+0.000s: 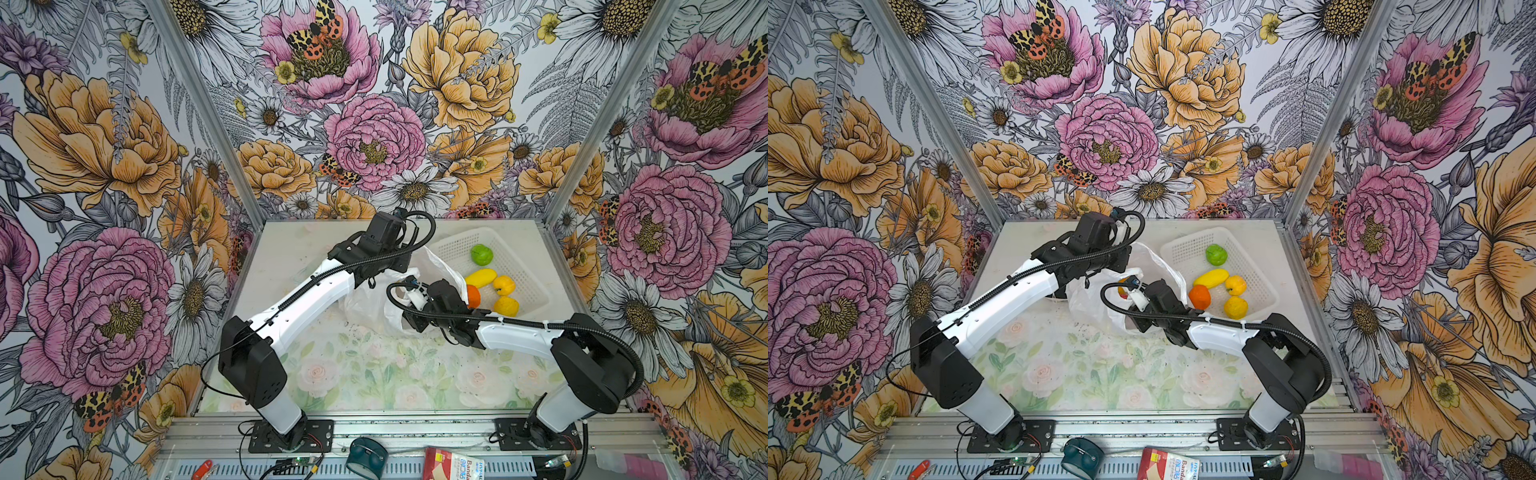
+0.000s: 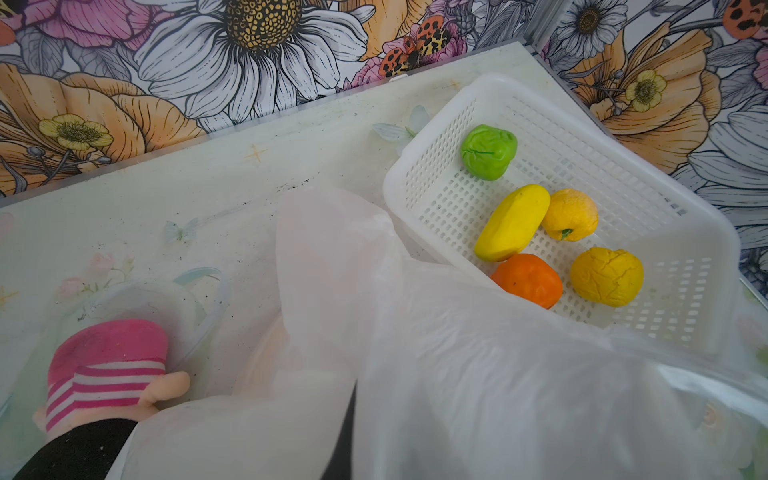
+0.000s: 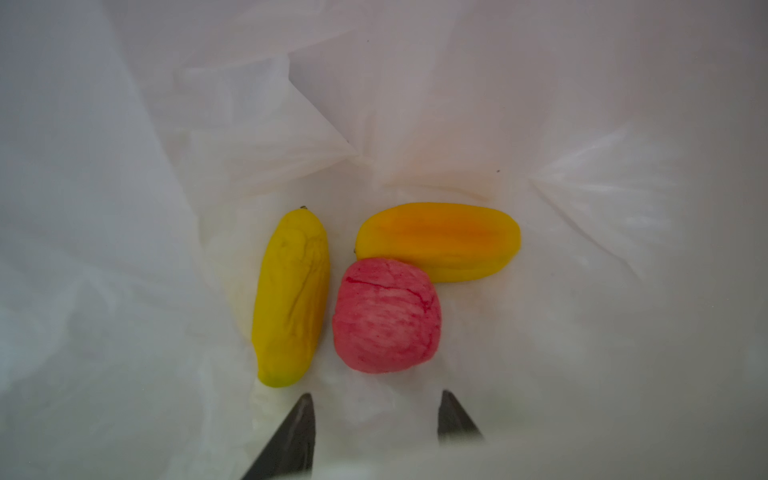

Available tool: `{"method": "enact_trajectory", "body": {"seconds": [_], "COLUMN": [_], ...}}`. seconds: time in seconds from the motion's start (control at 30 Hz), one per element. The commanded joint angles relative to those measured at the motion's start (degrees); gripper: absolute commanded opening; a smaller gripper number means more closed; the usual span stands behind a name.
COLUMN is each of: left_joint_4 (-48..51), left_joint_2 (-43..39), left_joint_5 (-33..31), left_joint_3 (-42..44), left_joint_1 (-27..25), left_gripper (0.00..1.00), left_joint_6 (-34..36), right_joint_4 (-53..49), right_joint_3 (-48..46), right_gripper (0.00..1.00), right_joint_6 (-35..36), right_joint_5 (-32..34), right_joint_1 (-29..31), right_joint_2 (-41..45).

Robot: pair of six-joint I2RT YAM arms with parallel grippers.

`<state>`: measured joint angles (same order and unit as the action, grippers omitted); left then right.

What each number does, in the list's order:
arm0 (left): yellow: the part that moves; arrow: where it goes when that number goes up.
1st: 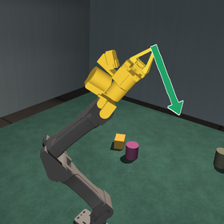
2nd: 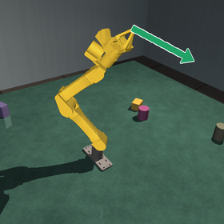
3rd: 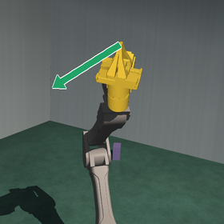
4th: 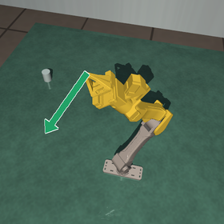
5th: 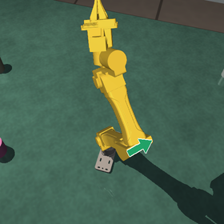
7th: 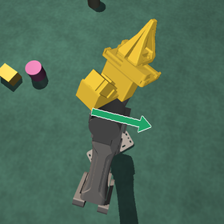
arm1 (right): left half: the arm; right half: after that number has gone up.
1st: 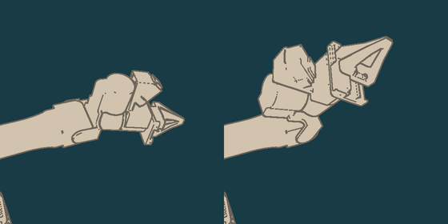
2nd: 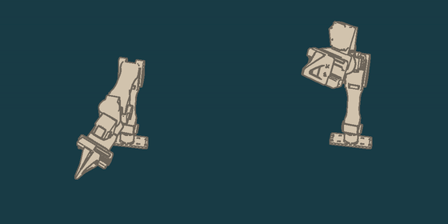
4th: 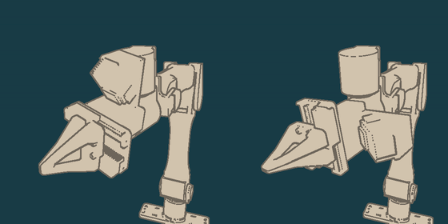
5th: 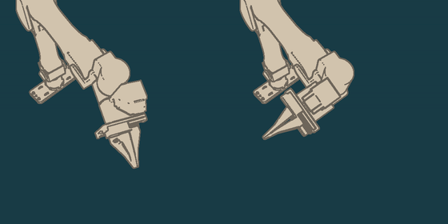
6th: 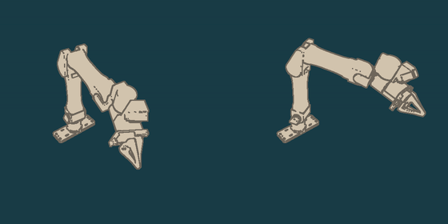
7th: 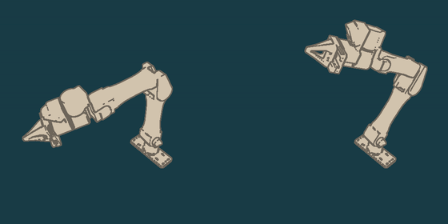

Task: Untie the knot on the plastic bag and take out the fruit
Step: 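Lower the right gripper toward the red fruit inside the bag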

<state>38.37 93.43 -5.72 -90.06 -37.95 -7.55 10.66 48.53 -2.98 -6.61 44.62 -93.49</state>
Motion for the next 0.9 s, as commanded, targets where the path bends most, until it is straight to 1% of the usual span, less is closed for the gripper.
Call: {"method": "enact_trajectory", "body": {"seconds": [0.0,0.07,0.3,0.43,0.53,0.67,0.8,0.87], "left_joint_4": [0.10,0.12,0.21,0.19,0.21,0.21,0.23,0.21], "left_joint_2": [-1.55,-1.52,-1.71,-2.18,-2.37,-2.38,-2.38,-2.42], "left_joint_5": [1.49,1.48,2.45,2.59,2.63,2.80,2.64,2.62], "left_joint_3": [-1.90,-1.94,-2.13,-2.09,-2.17,-2.21,-2.10,-2.19], "left_joint_1": [0.60,0.61,0.69,0.69,0.68,0.68,0.69,0.69], "left_gripper": [0.00,0.00,0.00,0.00,0.00,0.00,0.00,0.00], "left_joint_6": [-0.87,-0.88,-0.93,-1.03,-1.04,-1.05,-1.06,-1.08], "right_joint_4": [-2.35,-3.39,-8.58,-11.80,-12.76,-13.78,-16.01,-16.10], "right_joint_3": [4.31,6.60,14.95,19.79,21.54,23.01,23.42,22.88], "right_gripper": [0.59,0.63,0.68,0.68,0.65,0.62,0.57,0.52], "right_joint_6": [-0.12,-0.53,-2.51,-4.37,-5.70,-6.46,-6.83,-7.45], "right_joint_5": [-2.44,-2.46,-2.28,1.33,3.28,3.96,8.66,10.21], "right_joint_1": [1.94,2.74,4.24,4.56,4.51,4.51,4.37,3.90], "right_joint_2": [-3.35,-5.52,-13.19,-17.40,-19.13,-20.36,-20.31,-19.73]}}
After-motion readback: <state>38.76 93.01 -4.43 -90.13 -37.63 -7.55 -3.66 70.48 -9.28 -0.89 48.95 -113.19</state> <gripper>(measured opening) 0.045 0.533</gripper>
